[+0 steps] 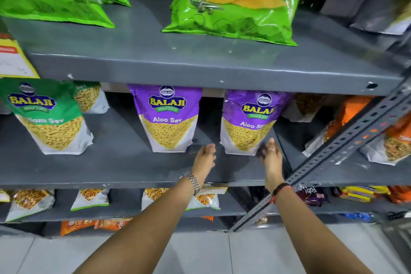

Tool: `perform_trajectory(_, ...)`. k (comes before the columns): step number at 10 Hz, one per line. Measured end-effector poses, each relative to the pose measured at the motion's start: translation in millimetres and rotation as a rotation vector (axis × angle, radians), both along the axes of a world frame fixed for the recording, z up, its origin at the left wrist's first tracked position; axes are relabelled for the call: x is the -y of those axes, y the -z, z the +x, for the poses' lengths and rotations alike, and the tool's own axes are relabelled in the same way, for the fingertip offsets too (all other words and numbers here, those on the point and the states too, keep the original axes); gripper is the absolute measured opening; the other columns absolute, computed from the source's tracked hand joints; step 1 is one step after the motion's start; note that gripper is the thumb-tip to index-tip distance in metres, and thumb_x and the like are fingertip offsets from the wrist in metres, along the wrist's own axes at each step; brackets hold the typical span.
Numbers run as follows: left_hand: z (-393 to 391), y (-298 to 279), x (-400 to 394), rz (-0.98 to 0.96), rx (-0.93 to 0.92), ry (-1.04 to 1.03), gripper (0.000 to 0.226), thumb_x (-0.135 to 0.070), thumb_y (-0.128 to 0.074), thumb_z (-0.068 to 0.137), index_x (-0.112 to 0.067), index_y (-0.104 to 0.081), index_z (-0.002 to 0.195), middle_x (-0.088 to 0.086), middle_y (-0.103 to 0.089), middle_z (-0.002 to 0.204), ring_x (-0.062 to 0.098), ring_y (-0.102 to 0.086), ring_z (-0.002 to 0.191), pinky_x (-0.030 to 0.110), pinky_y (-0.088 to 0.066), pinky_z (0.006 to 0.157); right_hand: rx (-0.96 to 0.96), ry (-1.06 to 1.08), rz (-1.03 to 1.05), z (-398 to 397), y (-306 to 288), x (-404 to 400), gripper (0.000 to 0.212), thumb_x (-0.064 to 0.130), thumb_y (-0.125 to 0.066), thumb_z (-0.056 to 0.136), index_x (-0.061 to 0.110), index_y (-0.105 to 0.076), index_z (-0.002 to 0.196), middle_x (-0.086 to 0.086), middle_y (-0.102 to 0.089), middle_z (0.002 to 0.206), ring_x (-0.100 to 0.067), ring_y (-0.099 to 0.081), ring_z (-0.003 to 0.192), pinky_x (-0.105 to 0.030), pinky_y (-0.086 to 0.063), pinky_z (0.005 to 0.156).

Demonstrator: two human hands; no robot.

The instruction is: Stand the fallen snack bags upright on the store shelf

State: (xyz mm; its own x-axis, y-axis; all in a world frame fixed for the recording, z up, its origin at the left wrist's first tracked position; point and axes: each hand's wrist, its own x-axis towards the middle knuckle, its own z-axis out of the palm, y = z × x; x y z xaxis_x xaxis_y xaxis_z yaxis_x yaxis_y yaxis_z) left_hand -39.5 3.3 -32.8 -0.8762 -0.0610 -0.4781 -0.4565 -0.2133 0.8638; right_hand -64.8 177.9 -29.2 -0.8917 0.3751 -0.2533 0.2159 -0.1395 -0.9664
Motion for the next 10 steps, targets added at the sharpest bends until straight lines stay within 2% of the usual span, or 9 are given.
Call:
perform_trajectory(1,-20.4,-5.2,-21.9,-0.08,0.009,0.084,0.052,-0.043,-0.029,0.097,-0.012,-0.04,0.137,0.006,-0.052,0.133,0.026,-0.052,0.121,0.039,-0.037,0.108,0.038,-0.074,0.003,-12.0,0.5,-6.6,0.031,0.043,-0.034,0.097,0.018,-0.051,0.104,-0.008,-0.057,0.1,-0.022,-0.054,0.096,-0.038,-0.043,0.091)
perform_trajectory(2,-31.7,-2.6,-33.8,-0.101,0.016,0.091,0.057,-0.054,-0.02,0.094,-0.018,-0.052,0.124,0.006,-0.054,0.129,0.025,-0.053,0.118,0.039,-0.042,0.101,0.133,-0.143,-0.013,-20.4,4.5,-9.2,0.045,0.051,-0.031,0.095,0.016,-0.058,0.089,-0.002,-0.056,0.082,-0.016,-0.052,0.077,-0.03,-0.042,0.08)
perform_trajectory(3,-38.1,0.3,-41.9,-0.047,0.048,-0.004,0.046,-0.058,-0.02,0.092,-0.026,-0.05,0.078,-0.005,-0.045,0.081,0.011,-0.044,0.072,0.024,-0.034,0.065,0.193,-0.159,-0.014,-24.3,9.0,-8.6,0.046,0.055,-0.03,0.093,0.022,-0.044,0.064,0.003,-0.05,0.069,-0.01,-0.042,0.063,-0.024,-0.031,0.06)
perform_trajectory(4,-41.6,7.4,-46.0,0.011,0.055,0.002,0.064,-0.057,-0.017,0.093,-0.011,-0.056,0.116,0.01,-0.055,0.118,0.023,-0.053,0.115,0.036,-0.038,0.099,0.213,-0.173,-0.022,-26.5,14.4,-13.8,0.043,0.059,-0.03,0.091,0.027,-0.053,0.076,0.004,-0.057,0.079,-0.014,-0.052,0.078,-0.03,-0.039,0.079)
perform_trajectory(5,-42.7,0.4,-52.7,0.038,0.073,-0.019,0.057,-0.052,-0.016,0.096,-0.016,-0.06,0.103,0.01,-0.05,0.138,0.029,-0.042,0.136,0.042,-0.028,0.113,0.268,-0.176,-0.094,-31.6,13.1,-24.0,0.056,0.06,-0.028,0.091,0.026,-0.054,0.126,0.003,-0.059,0.114,-0.019,-0.053,0.11,-0.034,-0.04,0.094)
perform_trajectory(6,-45.6,-6.5,-64.4,0.035,0.079,-0.019,0.063,-0.053,-0.016,0.096,-0.011,-0.05,0.128,0.009,-0.045,0.146,0.03,-0.041,0.137,0.042,-0.029,0.113,0.293,-0.164,-0.134,-36.5,6.9,-35.3,0.064,0.064,-0.026,0.089,0.026,-0.045,0.137,-0.001,-0.055,0.132,-0.022,-0.05,0.123,-0.031,-0.04,0.091)
perform_trajectory(7,-48.3,-10.2,-77.2,0.042,0.084,-0.004,0.068,-0.053,-0.016,0.095,-0.008,-0.035,0.142,0.009,-0.036,0.153,0.03,-0.037,0.139,0.042,-0.029,0.114,0.31,-0.126,-0.127,-42.7,2.7,-45.9,0.069,0.068,-0.024,0.087,0.025,-0.047,0.135,-0.005,-0.053,0.139,-0.025,-0.049,0.127,-0.032,-0.039,0.089)
perform_trajectory(9,-48.3,-11.1,-86.0,0.059,0.065,0.013,0.066,-0.051,-0.016,0.096,-0.007,-0.039,0.14,0.007,-0.039,0.15,0.029,-0.04,0.137,0.041,-0.032,0.111,0.33,-0.084,-0.072,-55.0,3.3,-54.9,0.078,0.073,-0.018,0.084,0.026,-0.041,0.141,-0.006,-0.048,0.146,-0.027,-0.046,0.132,-0.039,-0.038,0.104)
perform_trajectory(10,-39.4,-7.9,-79.3,-0.123,-0.019,-0.074,0.049,-0.047,-0.027,0.097,-0.015,-0.058,0.117,0.005,-0.057,0.118,0.02,-0.056,0.109,0.035,-0.044,0.097,0.284,-0.068,-0.012,-53.5,13.9,-58.4,0.067,0.061,-0.024,0.091,0.021,-0.038,0.143,-0.005,-0.041,0.151,-0.024,-0.037,0.139,-0.041,-0.03,0.115)
